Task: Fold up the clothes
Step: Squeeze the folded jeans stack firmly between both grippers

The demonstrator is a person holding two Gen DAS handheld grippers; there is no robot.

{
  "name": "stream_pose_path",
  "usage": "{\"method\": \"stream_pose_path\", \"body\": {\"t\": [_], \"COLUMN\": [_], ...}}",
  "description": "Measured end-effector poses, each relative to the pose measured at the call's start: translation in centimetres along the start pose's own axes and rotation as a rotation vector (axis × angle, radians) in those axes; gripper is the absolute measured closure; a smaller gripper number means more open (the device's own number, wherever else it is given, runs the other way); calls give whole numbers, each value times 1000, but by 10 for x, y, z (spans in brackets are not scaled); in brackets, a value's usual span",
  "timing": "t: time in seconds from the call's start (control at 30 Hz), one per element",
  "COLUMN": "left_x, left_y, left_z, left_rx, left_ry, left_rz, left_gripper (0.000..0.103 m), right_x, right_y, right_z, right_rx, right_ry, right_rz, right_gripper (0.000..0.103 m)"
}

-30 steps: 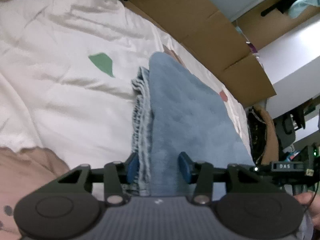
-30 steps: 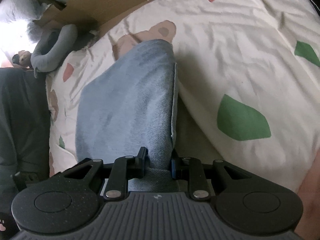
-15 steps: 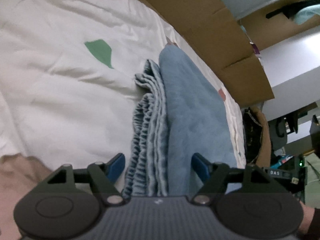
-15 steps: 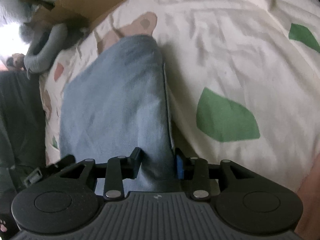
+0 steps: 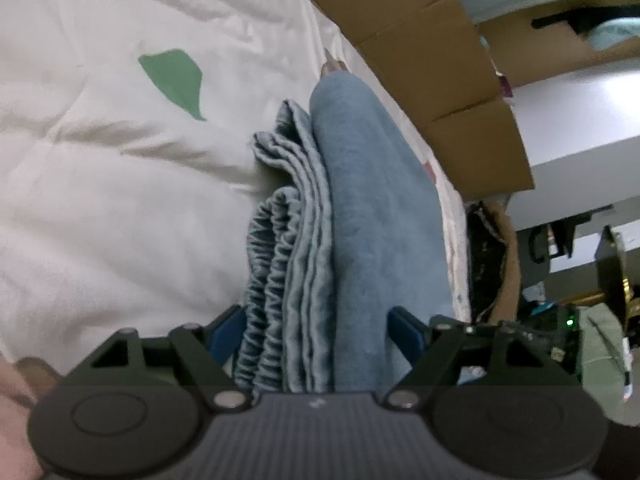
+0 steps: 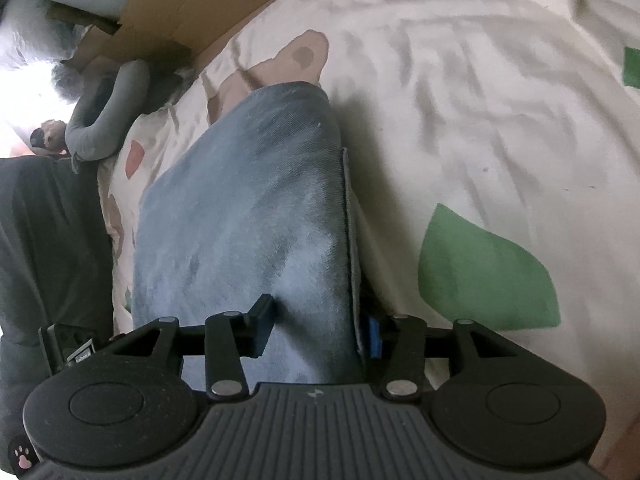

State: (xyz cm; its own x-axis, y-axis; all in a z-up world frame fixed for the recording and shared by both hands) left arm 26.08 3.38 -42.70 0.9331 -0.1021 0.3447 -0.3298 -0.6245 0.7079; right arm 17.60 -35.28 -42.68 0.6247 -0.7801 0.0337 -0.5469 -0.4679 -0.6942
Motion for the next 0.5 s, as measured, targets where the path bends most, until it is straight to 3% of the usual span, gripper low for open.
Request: {"method": "stream_pose_path", "body": {"t": [0.13,0.27,0.4,0.5], "left_x": [3,4,4,5], "left_y": [0,4,2,2], "left_z": [-4,-9,-9,-5], "left_rx": [-9,-11,-17,2], "left_ry": [-2,10,-3,-39], "left_rz": [-5,-7,-24,-26], "left_gripper": [45,53,51,36], "right_x": [0,1,0,2], "right_y": [-3,-8,-8,-4], "right_z": [2,-5,-11,-7], "right_rx": [14,45,80,60], "right_ry": [-1,-5,-25,-42], "right_rz": [0,-16,-3,9], "right_gripper": [56,73,78,70]}}
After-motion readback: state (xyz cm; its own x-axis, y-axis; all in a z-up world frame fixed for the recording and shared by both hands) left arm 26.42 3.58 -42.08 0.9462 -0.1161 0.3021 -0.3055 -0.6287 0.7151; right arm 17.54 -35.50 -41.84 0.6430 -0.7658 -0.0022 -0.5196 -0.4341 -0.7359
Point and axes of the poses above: each gripper's, at about its wrist camera, not at the fingertips, and z roughly the way its jaws point, y to its right, x to its top, the point moved 3 cm from there along z, roughly the way its jaws point, and after that the axes turned 10 degrees about z, right-handed, at the moved point
